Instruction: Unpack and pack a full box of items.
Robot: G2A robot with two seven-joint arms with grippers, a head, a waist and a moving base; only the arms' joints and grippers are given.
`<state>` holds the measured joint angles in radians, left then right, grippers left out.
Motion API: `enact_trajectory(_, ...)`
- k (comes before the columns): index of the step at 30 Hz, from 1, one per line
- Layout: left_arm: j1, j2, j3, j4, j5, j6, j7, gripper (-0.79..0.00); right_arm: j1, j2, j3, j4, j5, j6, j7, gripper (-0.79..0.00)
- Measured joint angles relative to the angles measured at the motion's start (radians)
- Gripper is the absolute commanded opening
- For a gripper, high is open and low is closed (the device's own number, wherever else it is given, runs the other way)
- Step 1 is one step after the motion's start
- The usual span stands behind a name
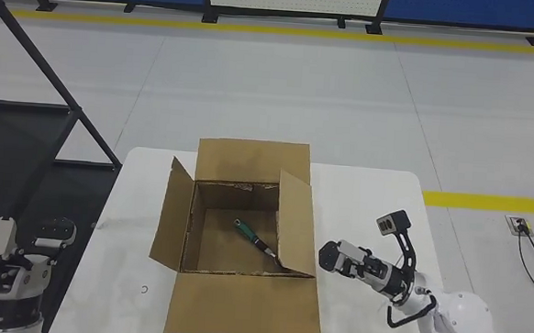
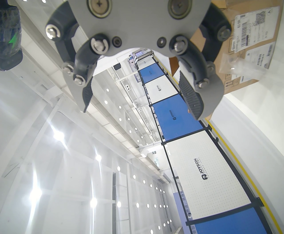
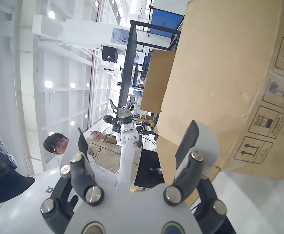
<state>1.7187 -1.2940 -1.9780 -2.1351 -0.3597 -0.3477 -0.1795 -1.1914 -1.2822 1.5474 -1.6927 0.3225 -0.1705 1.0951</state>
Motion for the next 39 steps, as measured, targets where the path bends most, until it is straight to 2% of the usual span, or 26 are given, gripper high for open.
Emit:
enact_trajectory(7, -0.002, 0.001, 0.003, 0.001, 0.004, 0.009, -0.004, 0.0, -0.002, -0.001, -0.007, -0.004, 0.002, 0.002, -0.009, 0.0)
enact_trajectory(12, -0.056, 0.013, 0.044, -0.042, 0.085, 0.191, -0.099, 0.0, 0.038, -0.008, -0.08, 0.017, 0.022, -0.002, -0.09, 0.0)
enact_trajectory(20, -0.147, 0.025, 0.16, -0.013, 0.235, 0.347, -0.174, 0.0, 0.163, -0.017, -0.19, 0.158, 0.022, 0.023, -0.121, 0.0)
enact_trajectory(29, -0.155, 0.032, 0.245, -0.027, 0.309, 0.341, -0.257, 0.0, 0.229, -0.022, -0.261, 0.243, 0.025, 0.021, -0.115, 0.0)
enact_trajectory(39, -0.214, 0.036, 0.361, 0.029, 0.37, 0.366, -0.296, 0.0, 0.273, -0.019, -0.297, 0.275, -0.032, 0.033, -0.138, 0.0)
